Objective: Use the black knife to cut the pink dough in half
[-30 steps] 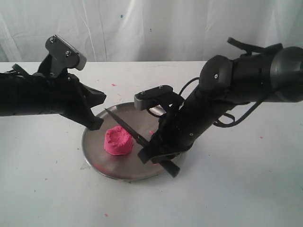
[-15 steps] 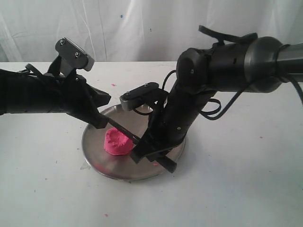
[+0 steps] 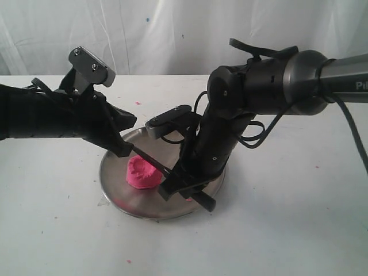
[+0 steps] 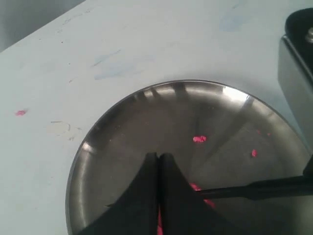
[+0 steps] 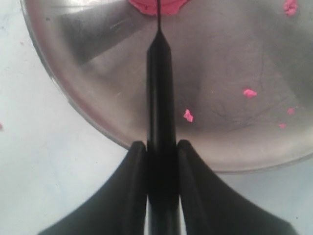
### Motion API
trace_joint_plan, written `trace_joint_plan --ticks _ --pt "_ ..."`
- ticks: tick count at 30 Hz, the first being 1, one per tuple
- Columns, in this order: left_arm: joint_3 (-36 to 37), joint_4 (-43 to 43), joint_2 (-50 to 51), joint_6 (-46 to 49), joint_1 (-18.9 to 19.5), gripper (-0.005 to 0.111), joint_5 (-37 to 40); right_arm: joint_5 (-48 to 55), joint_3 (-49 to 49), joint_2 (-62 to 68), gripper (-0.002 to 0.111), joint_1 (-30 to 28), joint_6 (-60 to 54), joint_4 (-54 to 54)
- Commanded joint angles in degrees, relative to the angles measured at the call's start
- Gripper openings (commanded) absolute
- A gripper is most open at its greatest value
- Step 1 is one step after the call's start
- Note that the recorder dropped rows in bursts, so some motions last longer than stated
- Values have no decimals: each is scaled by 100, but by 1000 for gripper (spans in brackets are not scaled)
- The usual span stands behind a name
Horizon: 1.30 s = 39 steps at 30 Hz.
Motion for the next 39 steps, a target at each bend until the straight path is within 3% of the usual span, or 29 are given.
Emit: trace_joint_plan --ticks 1,14,19,22,25,39 --pt "-152 -115 216 351 -11 0 118 -47 -40 64 0 65 37 -21" --pt "-413 -115 1129 719 145 0 -216 -145 -84 253 0 77 49 -21" --pt "-527 154 1288 -752 1455 0 2290 -145 -84 260 0 77 49 -21" --pt "-790 1265 1477 -2046 1817 0 2652 -145 -84 260 0 77 49 -21" --pt "-987 1930 1640 -2770 1859 0 2868 -145 -84 260 0 77 49 -21" --pt "-1168 1898 2096 -2794 1724 0 3183 -167 -84 258 0 77 49 -35"
